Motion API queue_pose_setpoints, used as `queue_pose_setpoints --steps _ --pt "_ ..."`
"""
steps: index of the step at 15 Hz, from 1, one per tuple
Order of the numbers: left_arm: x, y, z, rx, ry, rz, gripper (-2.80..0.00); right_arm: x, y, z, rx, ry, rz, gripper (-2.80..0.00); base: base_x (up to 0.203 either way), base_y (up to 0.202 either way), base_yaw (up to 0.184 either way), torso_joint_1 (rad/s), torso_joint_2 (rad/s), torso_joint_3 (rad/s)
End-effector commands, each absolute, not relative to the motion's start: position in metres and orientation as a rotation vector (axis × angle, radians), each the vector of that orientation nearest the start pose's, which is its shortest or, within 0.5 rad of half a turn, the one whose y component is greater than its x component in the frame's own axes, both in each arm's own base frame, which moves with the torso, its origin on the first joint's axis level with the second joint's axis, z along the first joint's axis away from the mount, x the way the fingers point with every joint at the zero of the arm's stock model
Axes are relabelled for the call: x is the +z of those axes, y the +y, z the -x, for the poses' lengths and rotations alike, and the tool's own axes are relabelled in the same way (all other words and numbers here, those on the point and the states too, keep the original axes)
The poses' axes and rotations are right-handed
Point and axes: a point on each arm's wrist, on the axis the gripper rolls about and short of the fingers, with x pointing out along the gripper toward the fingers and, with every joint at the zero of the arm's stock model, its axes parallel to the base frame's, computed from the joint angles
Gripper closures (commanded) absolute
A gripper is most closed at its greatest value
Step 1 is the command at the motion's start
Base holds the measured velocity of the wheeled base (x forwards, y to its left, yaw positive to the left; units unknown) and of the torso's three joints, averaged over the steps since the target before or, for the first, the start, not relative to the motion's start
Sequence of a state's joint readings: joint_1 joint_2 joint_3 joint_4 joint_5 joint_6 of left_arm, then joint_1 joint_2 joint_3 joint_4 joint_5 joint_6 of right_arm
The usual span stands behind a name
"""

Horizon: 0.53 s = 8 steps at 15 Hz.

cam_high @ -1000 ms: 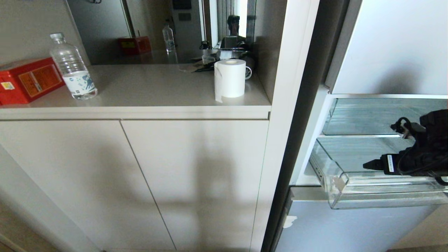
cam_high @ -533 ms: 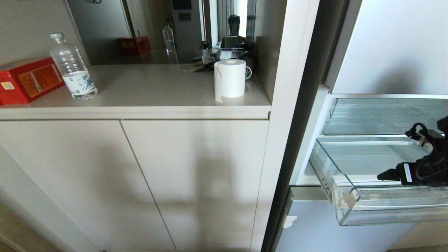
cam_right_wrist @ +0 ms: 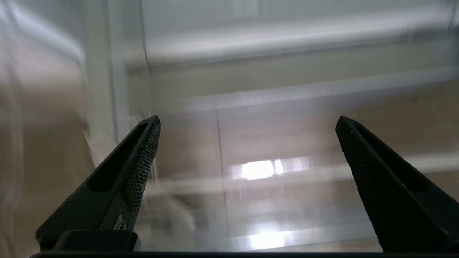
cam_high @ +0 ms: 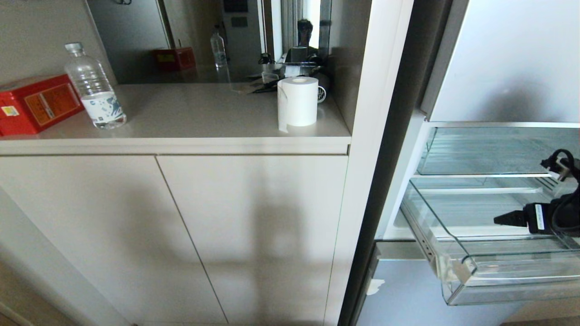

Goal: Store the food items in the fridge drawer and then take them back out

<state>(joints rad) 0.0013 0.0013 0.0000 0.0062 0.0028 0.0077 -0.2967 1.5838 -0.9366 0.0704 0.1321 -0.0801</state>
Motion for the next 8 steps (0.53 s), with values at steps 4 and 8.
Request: queue_pose_setpoints --steps 4,8 --pt "0.075 0.000 0.023 0.005 0.008 -0.008 0.00 0.204 -0.062 -0.230 -0.088 0.551 -0.081 -2.80 0.000 0.000 0.000 0.000 0.00 0.000" --pt "0.075 0.000 0.023 0.005 0.008 -0.008 0.00 0.232 -0.040 -0.158 -0.047 0.364 -0.058 -2.80 0.000 0.000 0.000 0.000 0.00 0.000"
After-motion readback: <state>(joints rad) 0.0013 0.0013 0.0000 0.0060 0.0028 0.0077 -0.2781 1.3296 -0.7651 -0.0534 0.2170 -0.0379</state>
